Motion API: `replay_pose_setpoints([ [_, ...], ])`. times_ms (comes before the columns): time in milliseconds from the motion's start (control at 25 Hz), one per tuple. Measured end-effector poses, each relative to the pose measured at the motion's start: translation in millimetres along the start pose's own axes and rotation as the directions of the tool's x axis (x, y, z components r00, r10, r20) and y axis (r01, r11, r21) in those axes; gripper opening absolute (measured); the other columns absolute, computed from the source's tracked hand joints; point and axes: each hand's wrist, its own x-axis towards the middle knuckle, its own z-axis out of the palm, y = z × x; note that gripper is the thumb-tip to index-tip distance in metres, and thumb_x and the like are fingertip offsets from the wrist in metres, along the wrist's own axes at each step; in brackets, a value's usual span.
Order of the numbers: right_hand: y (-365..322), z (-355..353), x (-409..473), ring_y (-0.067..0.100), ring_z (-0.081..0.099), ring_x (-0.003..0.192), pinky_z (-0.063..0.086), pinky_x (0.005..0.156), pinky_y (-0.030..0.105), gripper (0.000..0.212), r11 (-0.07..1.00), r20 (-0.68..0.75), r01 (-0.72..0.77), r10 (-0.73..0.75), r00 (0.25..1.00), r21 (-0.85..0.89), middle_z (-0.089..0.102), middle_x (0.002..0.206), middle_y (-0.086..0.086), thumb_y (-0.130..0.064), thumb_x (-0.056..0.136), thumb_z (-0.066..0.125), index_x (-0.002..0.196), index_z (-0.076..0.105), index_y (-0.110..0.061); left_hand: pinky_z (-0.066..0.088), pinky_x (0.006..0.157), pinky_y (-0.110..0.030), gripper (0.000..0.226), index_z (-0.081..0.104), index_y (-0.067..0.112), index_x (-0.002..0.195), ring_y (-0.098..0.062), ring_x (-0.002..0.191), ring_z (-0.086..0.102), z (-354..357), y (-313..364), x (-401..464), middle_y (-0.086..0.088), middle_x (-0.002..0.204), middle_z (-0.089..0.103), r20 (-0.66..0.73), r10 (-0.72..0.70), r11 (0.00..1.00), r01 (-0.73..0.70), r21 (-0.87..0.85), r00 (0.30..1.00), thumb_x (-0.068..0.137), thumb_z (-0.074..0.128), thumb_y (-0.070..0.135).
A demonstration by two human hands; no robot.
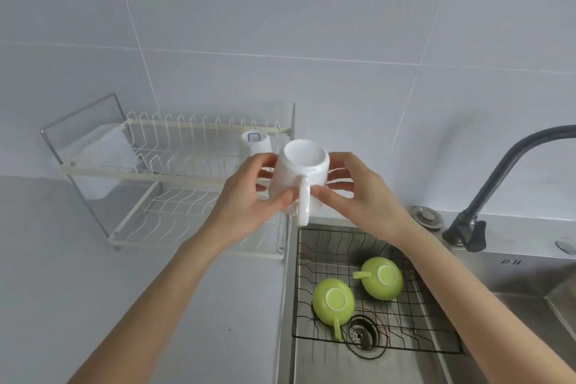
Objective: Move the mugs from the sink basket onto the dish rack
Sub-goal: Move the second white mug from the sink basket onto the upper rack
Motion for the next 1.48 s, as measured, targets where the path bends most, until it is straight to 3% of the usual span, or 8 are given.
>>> replay_pose_setpoints([
  [120, -22.1, 20.2, 22.4, 0.008, 0.058, 0.093, 0.050, 0.082, 0.015, 0.035, 0.999, -0.010, 0.031, -0.031, 0.999, 0.018, 0.057, 0.113, 0.000, -0.028, 0.078, 0.066, 0.107, 0.049, -0.022, 0.043, 0.078, -0.008, 0.040, 0.046, 0.030, 0.105, 0.008, 0.091, 0.053, -37.4, -7.3, 10.9, 0.026, 0.101, 0.052, -0.008, 0.027, 1.000, -0.027, 0.011, 1.000, 0.072, 0.069, 0.028],
  [280, -46.8, 48.9, 51.4, -0.001, 0.057, 0.088, 0.047, 0.075, 0.005, 0.030, 0.999, -0.021, 0.048, -0.047, 0.999, 0.025, 0.056, 0.104, -0.003, -0.027, 0.079, 0.065, 0.102, 0.047, -0.024, 0.041, 0.082, -0.010, 0.040, 0.048, 0.024, 0.109, 0.003, 0.094, 0.052, -80.8, -21.6, 26.2, 0.018, 0.104, 0.053, -0.024, 0.069, 0.996, -0.067, 0.054, 0.997, 0.074, 0.068, 0.026],
  [400, -63.1, 63.5, 78.4, 0.008, 0.059, 0.090, 0.050, 0.074, 0.011, 0.035, 0.999, -0.021, 0.048, -0.048, 0.999, -0.006, 0.056, 0.107, -0.003, -0.028, 0.079, 0.065, 0.108, 0.048, -0.019, 0.041, 0.085, -0.018, 0.046, 0.048, 0.018, 0.115, -0.007, 0.099, 0.053, -107.6, -31.8, 43.0, 0.008, 0.112, 0.053, -0.031, 0.085, 0.993, -0.082, 0.079, 0.996, 0.075, 0.068, 0.027],
  [520, -73.9, 74.9, 107.9, 0.011, 0.059, 0.094, 0.050, 0.071, 0.011, 0.044, 0.998, -0.004, 0.039, -0.039, 0.999, -0.058, 0.054, 0.110, -0.004, -0.029, 0.078, 0.066, 0.115, 0.046, -0.016, 0.038, 0.081, -0.014, 0.049, 0.049, 0.016, 0.116, -0.009, 0.100, 0.052, -132.0, -42.4, 65.2, 0.009, 0.111, 0.054, -0.008, 0.080, 0.991, -0.079, 0.108, 0.997, 0.073, 0.070, 0.028],
  [680, -72.9, 92.9, 141.9, 0.018, 0.057, 0.099, 0.049, 0.082, 0.021, 0.056, 0.988, 0.035, 0.053, -0.048, 0.998, -0.142, 0.053, 0.120, 0.005, -0.026, 0.076, 0.069, 0.123, 0.042, -0.011, 0.037, 0.086, -0.022, 0.047, 0.050, 0.016, 0.115, -0.009, 0.100, 0.051, -151.7, -65.0, 91.5, 0.009, 0.107, 0.054, 0.041, 0.053, 0.986, -0.059, 0.156, 0.998, 0.073, 0.070, 0.024],
  [800, -65.8, 105.2, 165.2, 0.020, 0.056, 0.097, 0.046, 0.088, 0.024, 0.068, 0.975, 0.083, 0.054, -0.037, 0.996, -0.218, 0.053, 0.120, 0.008, -0.025, 0.075, 0.071, 0.131, 0.035, -0.016, 0.037, 0.082, -0.019, 0.047, 0.050, 0.016, 0.114, -0.008, 0.098, 0.051, -156.5, -88.1, 106.2, 0.010, 0.105, 0.053, 0.075, 0.016, 0.984, -0.030, 0.177, 0.997, 0.072, 0.070, 0.027],
  [1080, -40.6, 134.4, 209.3, 0.023, 0.055, 0.099, 0.046, 0.090, 0.037, 0.066, 0.881, 0.293, 0.059, 0.092, 0.951, -0.469, 0.052, 0.122, 0.011, -0.033, 0.075, 0.069, 0.126, 0.035, -0.010, 0.045, 0.094, -0.037, 0.051, 0.049, 0.013, 0.116, -0.017, 0.108, 0.054, -155.7, -143.0, 130.0, 0.001, 0.120, 0.055, 0.184, -0.158, 0.981, 0.133, 0.141, 0.970, 0.071, 0.072, 0.021],
  [1480, -13.9, 174.3, 232.9, 0.033, 0.050, 0.107, 0.044, 0.086, 0.040, 0.065, 0.799, 0.392, 0.107, 0.169, 0.904, -0.592, 0.054, 0.117, 0.017, -0.032, 0.076, 0.067, 0.123, 0.035, -0.002, 0.042, 0.082, -0.029, 0.060, 0.045, 0.012, 0.119, -0.016, 0.101, 0.054, -153.7, -174.9, 139.4, -0.002, 0.120, 0.055, 0.258, -0.369, 0.912, 0.294, 0.287, 0.893, 0.069, 0.075, 0.027],
])
